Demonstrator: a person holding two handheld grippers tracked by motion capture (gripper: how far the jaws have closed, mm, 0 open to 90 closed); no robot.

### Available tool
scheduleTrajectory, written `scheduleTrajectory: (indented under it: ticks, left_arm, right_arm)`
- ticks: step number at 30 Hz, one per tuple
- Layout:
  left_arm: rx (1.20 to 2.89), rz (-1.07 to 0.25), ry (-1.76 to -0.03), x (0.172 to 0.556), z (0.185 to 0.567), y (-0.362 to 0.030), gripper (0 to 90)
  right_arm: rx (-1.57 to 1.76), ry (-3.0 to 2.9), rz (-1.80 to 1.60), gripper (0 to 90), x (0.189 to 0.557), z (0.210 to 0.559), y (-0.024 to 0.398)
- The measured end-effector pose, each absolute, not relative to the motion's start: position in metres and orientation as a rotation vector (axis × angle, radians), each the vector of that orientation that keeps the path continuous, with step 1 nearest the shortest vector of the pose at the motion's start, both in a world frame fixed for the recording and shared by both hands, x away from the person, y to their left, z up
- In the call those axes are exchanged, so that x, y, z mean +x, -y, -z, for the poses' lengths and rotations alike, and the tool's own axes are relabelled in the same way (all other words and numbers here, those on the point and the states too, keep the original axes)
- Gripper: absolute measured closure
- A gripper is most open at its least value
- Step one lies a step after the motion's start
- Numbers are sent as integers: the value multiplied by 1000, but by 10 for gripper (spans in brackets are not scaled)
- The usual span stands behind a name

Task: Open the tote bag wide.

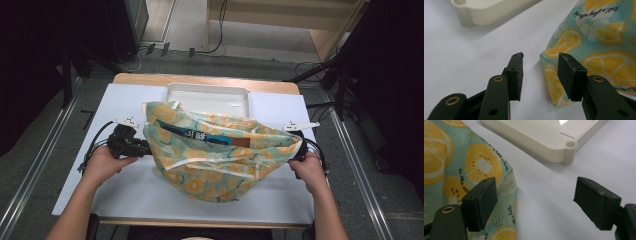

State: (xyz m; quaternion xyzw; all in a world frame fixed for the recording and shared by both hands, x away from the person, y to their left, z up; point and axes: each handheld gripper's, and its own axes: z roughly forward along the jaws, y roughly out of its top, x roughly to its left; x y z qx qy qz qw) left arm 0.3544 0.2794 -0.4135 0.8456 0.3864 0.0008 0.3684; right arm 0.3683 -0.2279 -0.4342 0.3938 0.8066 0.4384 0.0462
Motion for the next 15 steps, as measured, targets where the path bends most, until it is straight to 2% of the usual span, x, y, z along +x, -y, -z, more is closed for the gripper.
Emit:
scheduleTrajectory:
  ticks: [3, 15]
  left_arm:
    - [2179, -32, -951, 354, 415, -279, 475]
    - [2177, -14, -939, 354, 416, -284, 453]
  right_arm:
    - [1215, -2459, -1339, 201, 371, 435, 226]
    - [1218, -2399, -1379, 199, 374, 429, 223]
